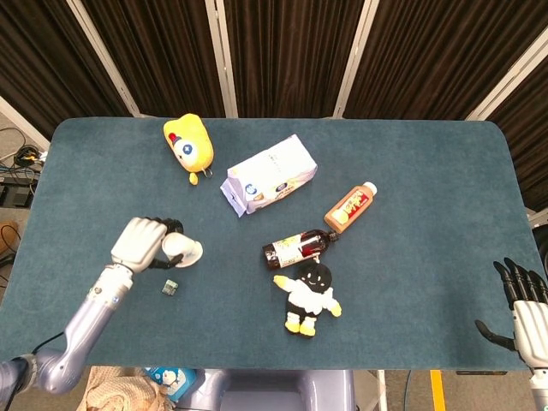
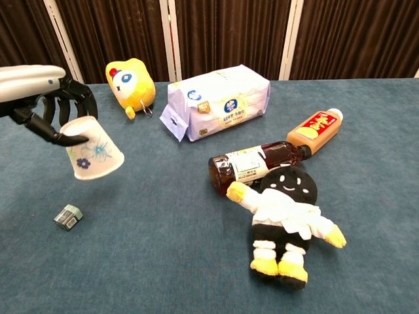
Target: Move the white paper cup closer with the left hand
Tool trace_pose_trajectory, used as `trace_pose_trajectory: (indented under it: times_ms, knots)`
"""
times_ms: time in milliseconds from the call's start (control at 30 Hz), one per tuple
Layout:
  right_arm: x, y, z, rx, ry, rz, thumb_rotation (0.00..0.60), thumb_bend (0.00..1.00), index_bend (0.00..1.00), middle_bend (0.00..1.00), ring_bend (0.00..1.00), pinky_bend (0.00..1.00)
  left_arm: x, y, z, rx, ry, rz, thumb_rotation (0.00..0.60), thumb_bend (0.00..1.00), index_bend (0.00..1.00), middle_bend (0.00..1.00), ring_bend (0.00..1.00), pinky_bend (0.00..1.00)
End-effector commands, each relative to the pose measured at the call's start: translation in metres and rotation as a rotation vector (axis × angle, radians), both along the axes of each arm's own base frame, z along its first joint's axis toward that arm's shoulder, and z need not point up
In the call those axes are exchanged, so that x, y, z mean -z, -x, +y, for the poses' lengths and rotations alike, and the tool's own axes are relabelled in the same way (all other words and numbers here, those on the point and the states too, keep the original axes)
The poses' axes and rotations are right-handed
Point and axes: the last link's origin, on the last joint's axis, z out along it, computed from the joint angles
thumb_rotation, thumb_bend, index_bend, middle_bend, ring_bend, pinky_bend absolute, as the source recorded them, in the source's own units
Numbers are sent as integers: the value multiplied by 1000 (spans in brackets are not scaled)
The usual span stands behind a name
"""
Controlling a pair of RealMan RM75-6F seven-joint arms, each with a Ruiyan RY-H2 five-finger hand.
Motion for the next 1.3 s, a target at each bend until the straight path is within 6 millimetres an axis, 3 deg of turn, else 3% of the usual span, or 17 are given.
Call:
trace_pose_trajectory:
  times_ms: [33,300,733,1033,1167,1300]
  knots:
    - [0,0,0,0,0,1,600,216,0,0,0,11,-4,3,-18,16,42,21,600,320,392,523,460,518]
    - [0,0,0,0,2,2,600,215,0,0,0,11,3,11,-43,43,108,78,600,320,392,523,460,517]
    - [0,-1,1,-1,-1,0,600,216,0,0,0,11,-6,23,-46,22,88,114,600,320,390,520,460,516]
    - [0,-1,1,0,3,1,600,215,0,0,0,11,4,33,-44,3,103,128,600,317,377,508,449,506]
    - [0,0,1,2,2,0,600,215,0,0,0,11,10,35,-44,-3,114,134,600,296,343,469,412,473]
    - [0,0,1,1,3,-1,600,215,0,0,0,11,14,38,-44,0,125,156,600,213,257,335,298,362]
